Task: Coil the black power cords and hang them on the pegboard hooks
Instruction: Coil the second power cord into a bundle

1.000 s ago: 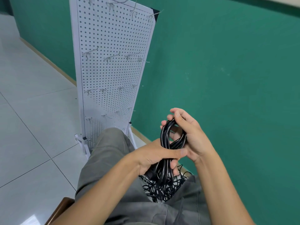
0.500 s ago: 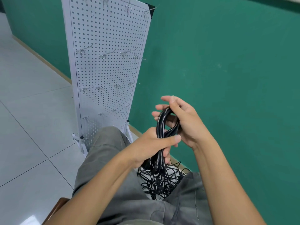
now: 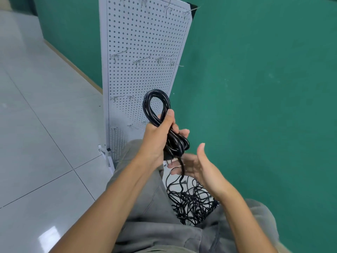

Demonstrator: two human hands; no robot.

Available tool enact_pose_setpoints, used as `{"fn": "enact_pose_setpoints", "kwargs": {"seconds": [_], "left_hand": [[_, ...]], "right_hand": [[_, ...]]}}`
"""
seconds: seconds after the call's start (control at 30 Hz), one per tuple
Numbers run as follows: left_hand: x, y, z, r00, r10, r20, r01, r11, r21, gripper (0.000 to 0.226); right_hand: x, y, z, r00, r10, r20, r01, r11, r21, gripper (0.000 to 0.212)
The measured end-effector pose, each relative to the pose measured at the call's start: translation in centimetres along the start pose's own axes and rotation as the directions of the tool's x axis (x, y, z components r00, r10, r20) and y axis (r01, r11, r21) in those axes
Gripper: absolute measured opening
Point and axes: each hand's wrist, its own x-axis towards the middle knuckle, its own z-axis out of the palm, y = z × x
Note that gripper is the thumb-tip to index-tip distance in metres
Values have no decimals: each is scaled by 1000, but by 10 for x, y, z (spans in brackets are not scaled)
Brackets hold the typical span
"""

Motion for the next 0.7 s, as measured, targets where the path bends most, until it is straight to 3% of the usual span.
{"fn": "enact_pose_setpoints", "kwargs": {"seconds": [0.2,0.33,0.43,0.5,0.7], "left_hand": [[10,9,-12,963,48,-265,-73,994,-83,40],[17,3,-21,924,185,-335,-154,981,116,47],[19,-2,-23,907,265,-326,-189,951,245,49],[18,-5,-21,914,268,-304,-186,944,274,45],[4,-14,-2,982,157,-105,-117,941,316,39]], "right_hand": [[-16,9,-3,999,-6,-46,-3,982,-188,50],[-26,4,-5,984,-112,-140,63,947,-314,25],[-34,-14,-4,974,-203,-101,135,878,-459,15],[-39,-30,1,966,-241,-91,165,851,-499,24],[-42,-68,-2,919,-389,-67,290,781,-553,32]]}}
